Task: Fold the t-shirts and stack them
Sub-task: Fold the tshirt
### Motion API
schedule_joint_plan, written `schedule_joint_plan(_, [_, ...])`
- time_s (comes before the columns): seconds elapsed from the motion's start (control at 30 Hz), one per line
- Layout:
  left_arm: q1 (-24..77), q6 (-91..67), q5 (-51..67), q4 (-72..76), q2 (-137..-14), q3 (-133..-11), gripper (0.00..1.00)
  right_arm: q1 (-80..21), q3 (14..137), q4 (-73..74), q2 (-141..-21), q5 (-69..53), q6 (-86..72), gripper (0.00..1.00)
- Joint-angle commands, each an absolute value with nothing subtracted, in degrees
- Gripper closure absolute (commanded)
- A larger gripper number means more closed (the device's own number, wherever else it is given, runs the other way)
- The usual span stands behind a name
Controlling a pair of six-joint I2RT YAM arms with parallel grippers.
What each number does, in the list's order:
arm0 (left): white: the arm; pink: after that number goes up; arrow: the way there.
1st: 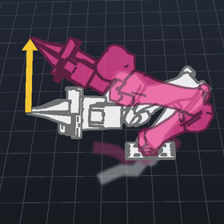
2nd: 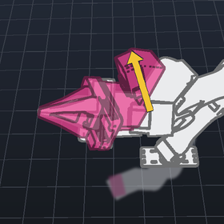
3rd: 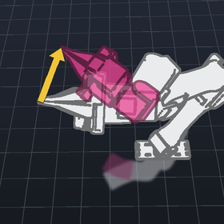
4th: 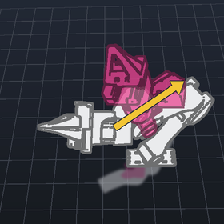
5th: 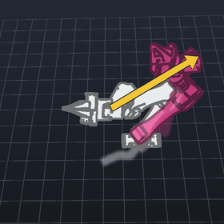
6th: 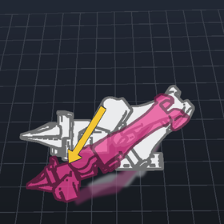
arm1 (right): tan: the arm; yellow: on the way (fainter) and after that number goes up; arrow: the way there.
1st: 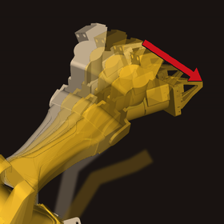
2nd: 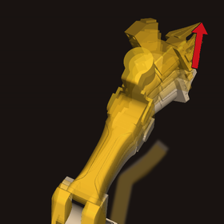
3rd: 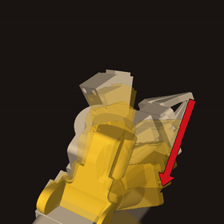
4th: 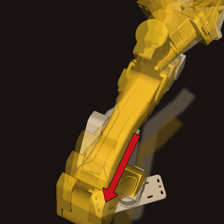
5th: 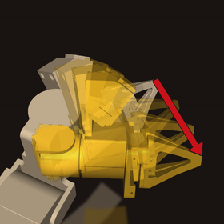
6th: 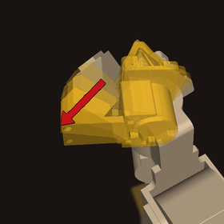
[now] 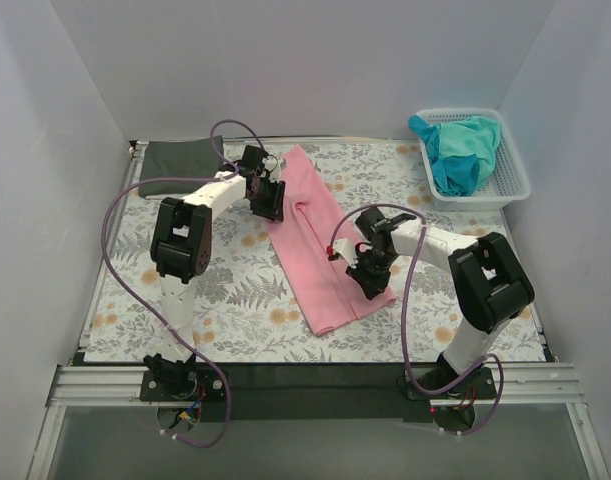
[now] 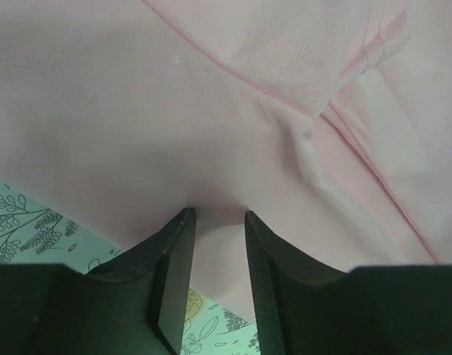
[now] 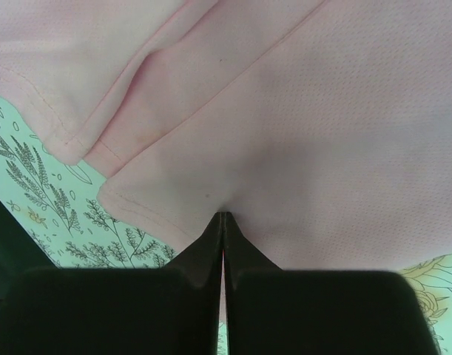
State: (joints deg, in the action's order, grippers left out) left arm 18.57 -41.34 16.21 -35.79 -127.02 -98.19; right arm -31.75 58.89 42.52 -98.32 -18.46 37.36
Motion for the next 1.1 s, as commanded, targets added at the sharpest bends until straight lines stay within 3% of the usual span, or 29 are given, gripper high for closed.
schedule_joint_plan(0.0, [18.2,-41.8,15.6,-35.5,-128.0,-101.0,0.68,-34.4,56.2,40.6,-100.9,-21.4,35.5,0.99])
schedule_joint_plan(0.2, [18.2,-41.0,15.6,-37.3,-130.2,-104.7,0.68,-41.2,56.9,38.6,-103.8,-27.5,30.9,0.99])
schedule_joint_plan(0.43, [18.2,-38.6,15.8,-38.1,-136.3,-111.0,0.68,-42.2,60.5,37.4,-104.5,-27.9,27.9,0.99])
schedule_joint_plan(0.53, [18.2,-37.1,15.0,-38.6,-139.2,-116.4,0.67,-42.1,62.7,37.1,-104.7,-26.1,27.9,0.93])
schedule_joint_plan(0.67, [17.7,-35.8,13.9,-38.5,-142.4,-121.7,0.67,-40.9,64.8,37.3,-104.6,-23.8,28.8,0.78])
schedule_joint_plan(0.77, [16.3,-36.6,17.2,-35.7,-141.1,-121.5,0.66,-38.7,66.8,37.9,-101.8,-23.6,29.4,0.60])
schedule_joint_plan(0.83, [15.5,-37.3,19.8,-33.8,-138.4,-120.3,0.61,-38.5,67.7,38.2,-99.6,-24.1,30.7,0.53])
schedule_joint_plan(1.07, [14.4,-35.9,36.0,-23.9,-119.0,-105.9,0.49,-38.5,62.7,37.1,-85.5,-23.9,37.4,0.51])
